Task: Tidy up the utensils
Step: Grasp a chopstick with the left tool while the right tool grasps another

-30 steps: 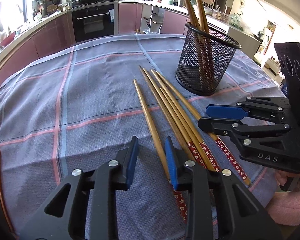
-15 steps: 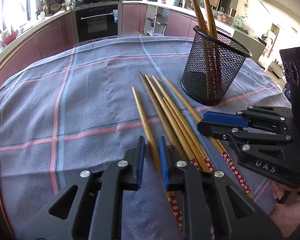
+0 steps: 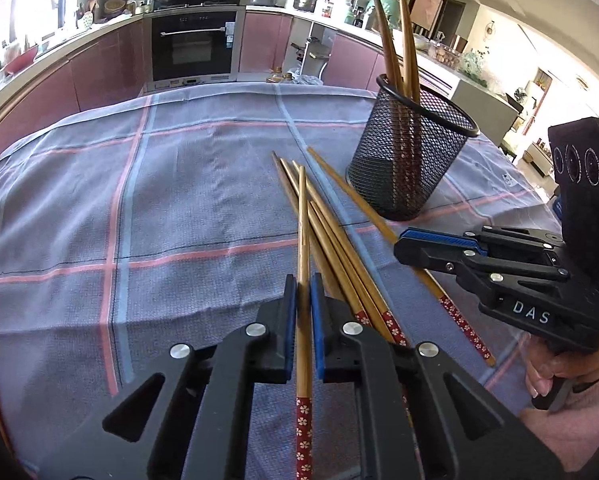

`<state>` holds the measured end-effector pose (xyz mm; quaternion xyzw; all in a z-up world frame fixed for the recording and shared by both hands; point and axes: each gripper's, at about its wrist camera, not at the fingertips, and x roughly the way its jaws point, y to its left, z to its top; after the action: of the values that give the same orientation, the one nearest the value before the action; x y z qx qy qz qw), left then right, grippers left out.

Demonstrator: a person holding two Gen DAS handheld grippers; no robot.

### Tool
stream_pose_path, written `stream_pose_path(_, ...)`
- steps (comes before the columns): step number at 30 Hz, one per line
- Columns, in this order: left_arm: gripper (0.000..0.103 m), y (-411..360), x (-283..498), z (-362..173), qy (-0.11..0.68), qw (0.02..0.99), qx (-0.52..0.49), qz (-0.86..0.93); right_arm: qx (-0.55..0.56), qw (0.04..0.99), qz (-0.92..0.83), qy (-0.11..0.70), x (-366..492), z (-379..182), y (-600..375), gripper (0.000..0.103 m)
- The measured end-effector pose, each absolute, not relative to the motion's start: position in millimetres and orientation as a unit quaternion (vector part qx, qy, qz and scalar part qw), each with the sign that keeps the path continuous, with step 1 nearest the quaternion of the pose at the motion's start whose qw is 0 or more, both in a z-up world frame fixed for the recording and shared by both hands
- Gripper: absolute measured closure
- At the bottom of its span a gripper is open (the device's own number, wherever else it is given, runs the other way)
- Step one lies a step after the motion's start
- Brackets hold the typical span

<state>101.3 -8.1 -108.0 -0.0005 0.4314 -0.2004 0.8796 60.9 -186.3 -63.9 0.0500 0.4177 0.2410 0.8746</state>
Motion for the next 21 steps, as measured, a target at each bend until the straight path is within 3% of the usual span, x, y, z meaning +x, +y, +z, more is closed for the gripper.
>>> stream_pose_path(11, 0.095, -12.9, 105.7, -118.8, 0.450, 0.867, 0.010, -0.214, 0.032, 0.860, 0.252, 0.441, 64.4, -73.1, -173.4, 0.093)
stream_pose_path(15, 0.088, -12.7, 110.5, -119.9, 0.454, 0.862, 0.004, -0.225, 0.032, 0.859, 0.254, 0.444, 68.1, -74.9, -170.5, 0.093)
stream_pose_path(21, 0.091, -14.8, 119.1, -120.8, 0.458, 0.860, 0.004, -0.223, 0.031, 0.859, 0.256, 0.442, 69.8, -75.6, -169.7, 0.097)
